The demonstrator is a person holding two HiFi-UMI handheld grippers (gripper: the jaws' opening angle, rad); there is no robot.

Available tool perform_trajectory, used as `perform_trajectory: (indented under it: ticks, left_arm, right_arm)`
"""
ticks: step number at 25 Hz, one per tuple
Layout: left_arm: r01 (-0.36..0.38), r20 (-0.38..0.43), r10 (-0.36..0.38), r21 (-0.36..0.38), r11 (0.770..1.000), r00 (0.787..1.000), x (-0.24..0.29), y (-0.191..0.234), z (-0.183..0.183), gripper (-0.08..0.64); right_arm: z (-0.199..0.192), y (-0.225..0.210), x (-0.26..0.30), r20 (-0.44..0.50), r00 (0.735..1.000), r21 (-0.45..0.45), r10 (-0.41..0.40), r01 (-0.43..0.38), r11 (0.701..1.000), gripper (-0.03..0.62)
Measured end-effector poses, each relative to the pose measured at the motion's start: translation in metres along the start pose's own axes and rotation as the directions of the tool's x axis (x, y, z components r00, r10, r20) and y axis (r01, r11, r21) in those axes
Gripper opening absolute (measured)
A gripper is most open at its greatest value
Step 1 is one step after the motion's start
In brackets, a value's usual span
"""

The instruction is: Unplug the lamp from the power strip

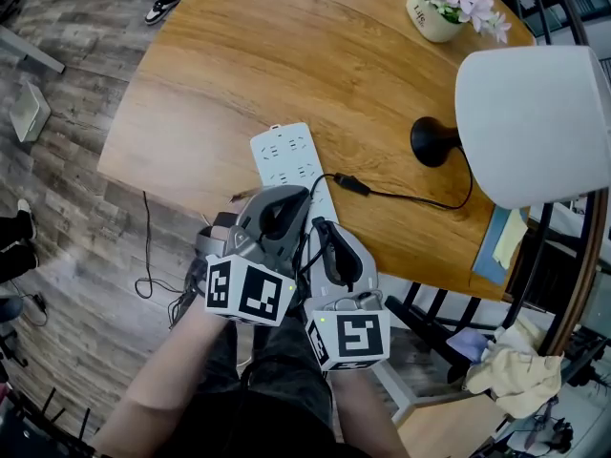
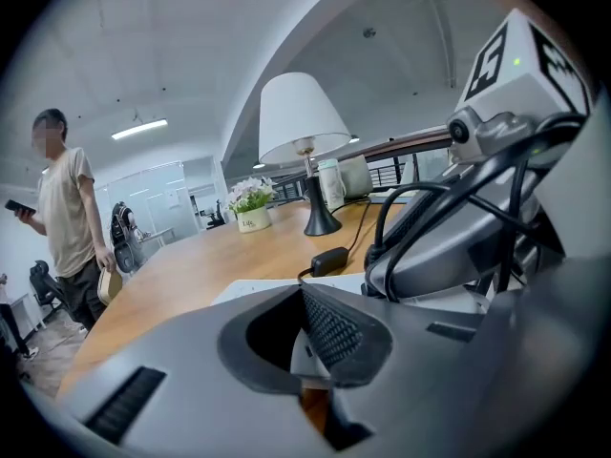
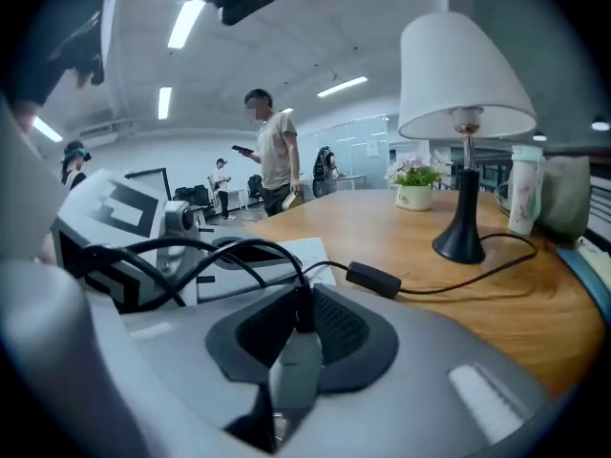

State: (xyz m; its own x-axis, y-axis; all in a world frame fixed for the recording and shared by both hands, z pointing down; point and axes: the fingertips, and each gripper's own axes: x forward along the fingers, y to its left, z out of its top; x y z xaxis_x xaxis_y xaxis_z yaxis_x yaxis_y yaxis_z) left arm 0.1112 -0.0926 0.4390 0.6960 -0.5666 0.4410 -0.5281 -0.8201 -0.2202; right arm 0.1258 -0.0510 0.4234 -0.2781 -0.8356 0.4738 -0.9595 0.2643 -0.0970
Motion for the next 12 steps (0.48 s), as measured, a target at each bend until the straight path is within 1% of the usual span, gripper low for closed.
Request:
perform_trajectory:
  ticks: [3, 6, 7, 8, 9, 10, 11, 12]
  left_arm:
    - [0.002, 0.003, -0.002, -0.001, 1.000, 1.000, 0.000, 0.000, 0.000, -0.006]
    - [0.004, 0.005, -0.004, -0.007, 1.000, 1.000, 0.001, -0.002, 0.000, -0.006]
    - [0.004, 0.006, -0.004, -0.008, 1.000, 1.000, 0.001, -0.003, 0.000, -0.006]
    - [0.004, 0.007, -0.004, -0.006, 1.000, 1.000, 0.001, -0.003, 0.000, -0.006]
    - [0.004, 0.009, -0.004, -0.003, 1.000, 1.000, 0.001, -0.004, 0.000, -0.006]
    - [0.003, 0.010, -0.003, 0.001, 1.000, 1.000, 0.001, -0.004, 0.000, -0.006]
    - [0.004, 0.013, -0.004, 0.004, 1.000, 1.000, 0.000, -0.004, 0.001, -0.006]
    - [0.005, 0.015, -0.005, 0.006, 1.000, 1.000, 0.000, -0.005, 0.001, -0.006]
  right_arm:
    - [0.000, -0.006, -0.001, 0.013, 0.999, 0.141, 0.041, -0.043, 0.989, 0.066]
    - [-0.001, -0.011, 0.000, 0.018, 0.996, 0.267, 0.083, -0.085, 0.960, 0.066]
    - [-0.001, -0.012, 0.000, 0.019, 0.996, 0.298, 0.091, -0.092, 0.950, 0.067]
    - [-0.001, -0.012, 0.000, 0.018, 0.996, 0.306, 0.087, -0.088, 0.948, 0.067]
    - [0.000, -0.011, 0.000, 0.014, 0.997, 0.281, 0.071, -0.073, 0.957, 0.066]
    - [0.000, -0.009, -0.001, 0.008, 0.999, 0.224, 0.048, -0.048, 0.974, 0.066]
    - [0.000, -0.006, -0.001, 0.001, 1.000, 0.147, 0.022, -0.022, 0.989, 0.066]
    - [0.001, -0.003, -0.002, -0.005, 1.000, 0.070, -0.001, 0.002, 0.998, 0.064]
